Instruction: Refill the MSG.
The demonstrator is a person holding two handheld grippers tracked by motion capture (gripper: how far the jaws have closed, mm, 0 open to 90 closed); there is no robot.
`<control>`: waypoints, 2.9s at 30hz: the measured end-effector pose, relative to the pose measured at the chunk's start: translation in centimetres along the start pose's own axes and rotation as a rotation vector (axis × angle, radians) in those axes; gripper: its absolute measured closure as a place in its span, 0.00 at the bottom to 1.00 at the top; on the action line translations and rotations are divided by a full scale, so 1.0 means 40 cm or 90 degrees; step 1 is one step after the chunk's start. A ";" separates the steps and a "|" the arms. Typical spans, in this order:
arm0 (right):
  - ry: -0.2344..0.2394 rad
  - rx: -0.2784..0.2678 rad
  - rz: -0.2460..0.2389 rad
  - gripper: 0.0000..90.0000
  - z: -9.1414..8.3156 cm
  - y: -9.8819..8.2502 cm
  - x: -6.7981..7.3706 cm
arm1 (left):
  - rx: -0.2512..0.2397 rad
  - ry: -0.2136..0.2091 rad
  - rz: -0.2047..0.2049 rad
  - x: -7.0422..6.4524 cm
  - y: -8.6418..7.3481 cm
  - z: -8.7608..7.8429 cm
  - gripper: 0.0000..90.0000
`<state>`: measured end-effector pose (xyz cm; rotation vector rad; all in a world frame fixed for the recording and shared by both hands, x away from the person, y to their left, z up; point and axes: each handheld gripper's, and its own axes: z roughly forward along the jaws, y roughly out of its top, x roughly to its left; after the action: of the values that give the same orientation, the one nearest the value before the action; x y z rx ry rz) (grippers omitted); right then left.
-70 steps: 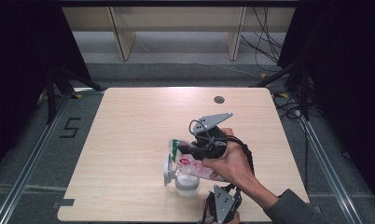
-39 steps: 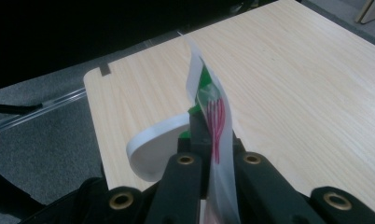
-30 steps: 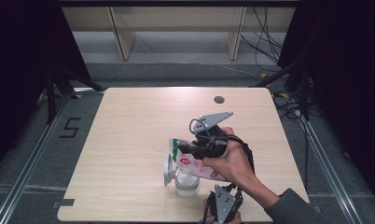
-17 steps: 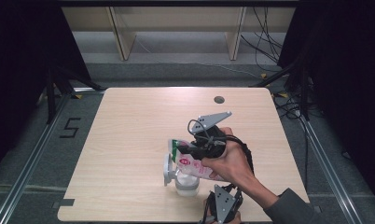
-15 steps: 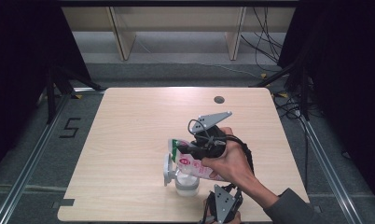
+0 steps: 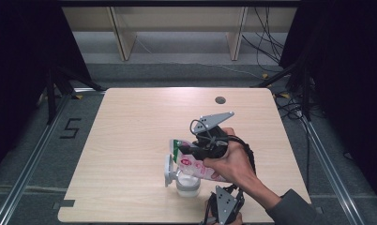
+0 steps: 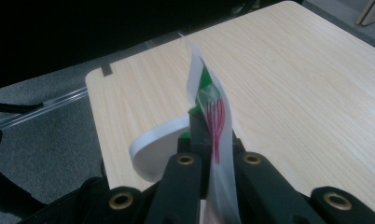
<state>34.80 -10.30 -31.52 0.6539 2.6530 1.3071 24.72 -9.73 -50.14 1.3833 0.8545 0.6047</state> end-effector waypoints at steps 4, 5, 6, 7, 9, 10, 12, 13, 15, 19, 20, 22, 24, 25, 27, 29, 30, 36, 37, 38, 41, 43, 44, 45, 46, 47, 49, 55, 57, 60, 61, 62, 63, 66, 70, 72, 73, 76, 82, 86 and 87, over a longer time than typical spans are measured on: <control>0.002 0.004 0.007 1.00 0.004 0.000 0.003 | 0.003 0.001 0.003 0.001 0.000 0.000 0.91; 0.002 0.003 -0.003 1.00 0.004 0.000 0.001 | 0.002 0.001 0.003 0.002 0.000 0.001 0.91; 0.005 0.006 -0.001 1.00 0.005 0.000 0.002 | 0.004 0.001 0.002 0.002 0.000 0.000 0.91; 0.005 0.006 0.000 1.00 0.007 0.001 0.001 | 0.003 -0.005 0.002 0.003 0.000 0.000 0.91; 0.007 0.005 0.000 1.00 0.008 0.001 0.002 | 0.002 -0.006 0.001 0.004 0.000 0.000 0.91; 0.006 0.006 0.000 1.00 0.008 0.001 0.002 | 0.003 -0.006 0.000 0.004 0.000 0.000 0.91; 0.002 0.008 -0.002 1.00 0.008 0.001 0.001 | 0.002 -0.006 0.000 0.003 -0.001 0.000 0.91; 0.006 0.010 0.003 1.00 0.009 0.001 0.002 | 0.002 -0.006 -0.001 0.003 -0.001 0.000 0.91; 0.008 0.010 0.003 1.00 0.011 0.001 0.002 | 0.002 -0.008 -0.004 0.003 0.000 0.000 0.91; 0.009 0.009 0.002 1.00 0.012 0.002 0.003 | 0.002 -0.010 -0.002 0.005 0.001 0.000 0.91; 0.009 0.010 0.005 1.00 0.012 0.002 0.004 | 0.001 -0.009 -0.002 0.004 0.000 0.001 0.91; 0.005 0.007 0.007 1.00 0.014 0.001 0.004 | 0.002 -0.007 -0.001 0.005 0.000 0.001 0.91; 0.006 0.008 0.007 1.00 0.014 0.001 0.003 | 0.002 -0.007 0.000 0.005 0.001 0.001 0.91; 0.005 0.007 0.007 1.00 0.014 0.001 0.003 | 0.003 -0.007 0.000 0.005 0.001 0.000 0.91; 0.006 0.009 0.009 1.00 0.014 0.002 0.004 | 0.002 -0.006 -0.001 0.005 0.001 0.001 0.91; 0.002 0.014 0.008 1.00 0.013 0.003 0.004 | 0.001 -0.005 -0.003 0.004 0.001 0.001 0.91; 0.004 0.015 0.008 1.00 0.014 0.002 0.005 | 0.003 0.001 -0.004 0.004 0.001 0.002 0.91; 0.008 0.012 -0.002 1.00 0.016 0.003 0.004 | -0.004 0.000 -0.007 0.004 0.000 0.003 0.91; 0.004 0.013 0.000 1.00 0.015 0.003 0.005 | 0.006 -0.007 -0.006 0.006 0.002 0.000 0.91; 0.002 0.014 0.000 1.00 0.014 0.002 0.004 | 0.006 -0.006 -0.006 0.005 0.000 0.001 0.91; 0.003 0.022 -0.003 1.00 0.019 -0.001 0.005 | 0.001 -0.012 -0.007 0.002 -0.002 0.002 0.91; 0.005 0.018 0.000 1.00 0.020 -0.002 0.004 | 0.005 -0.009 -0.007 0.003 -0.002 0.002 0.91; 0.007 0.017 0.000 1.00 0.020 -0.003 0.004 | 0.005 -0.009 -0.006 0.003 -0.002 0.002 0.91; 0.009 0.018 0.002 1.00 0.020 -0.003 0.004 | 0.004 -0.009 -0.006 0.002 -0.002 0.002 0.91; 0.006 0.018 0.000 1.00 0.020 -0.002 0.004 | 0.001 -0.004 -0.007 0.001 -0.002 0.003 0.91; 0.006 0.018 -0.001 1.00 0.020 -0.002 0.004 | -0.001 -0.002 -0.007 0.001 -0.002 0.004 0.91; 0.006 0.016 -0.005 1.00 0.021 -0.002 0.002 | 0.011 -0.010 -0.005 0.003 -0.001 0.001 0.91; 0.005 0.018 -0.004 1.00 0.021 -0.002 0.004 | 0.009 -0.011 -0.006 0.003 -0.001 0.000 0.91; 0.004 0.021 -0.002 1.00 0.021 -0.001 0.005 | 0.006 -0.013 -0.007 0.003 0.000 0.001 0.91; 0.008 0.016 -0.002 1.00 0.021 0.000 0.004 | 0.007 -0.012 -0.006 0.004 0.000 0.000 0.91; 0.008 0.015 -0.005 1.00 0.021 0.000 0.003 | 0.007 -0.013 -0.006 0.004 0.000 0.000 0.91; 0.008 0.015 -0.005 1.00 0.021 0.000 0.003 | 0.004 -0.013 -0.008 0.002 0.001 0.001 0.91; 0.007 0.017 -0.001 1.00 0.020 0.000 0.004 | 0.005 -0.007 -0.009 0.000 0.001 0.001 0.91; 0.005 0.020 -0.003 1.00 0.019 0.001 0.005 | 0.007 -0.007 -0.006 0.001 0.002 0.001 0.91; 0.006 0.020 0.000 1.00 0.019 0.002 0.006 | 0.007 -0.009 -0.008 -0.001 0.006 0.004 0.91; 0.005 0.023 0.004 1.00 0.019 0.002 0.008 | 0.005 -0.006 -0.006 -0.003 0.009 0.005 0.91; 0.004 0.021 0.003 1.00 0.018 0.003 0.008 | 0.004 -0.007 -0.003 -0.003 0.009 0.005 0.91; 0.006 0.016 -0.001 1.00 0.017 0.003 0.007 | 0.002 -0.008 -0.004 -0.004 0.009 0.005 0.91; 0.006 0.016 -0.003 1.00 0.016 0.003 0.005 | 0.002 -0.008 -0.004 -0.005 0.009 0.006 0.91; 0.006 0.016 -0.002 1.00 0.016 0.005 0.004 | 0.002 -0.007 -0.004 -0.004 0.010 0.006 0.91; 0.005 0.017 0.000 1.00 0.016 0.005 0.005 | 0.004 -0.006 -0.002 -0.003 0.011 0.006 0.91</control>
<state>34.86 -9.63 -31.75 0.6537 2.6815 1.2784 24.89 -9.91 -49.69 1.3889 0.8513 0.5938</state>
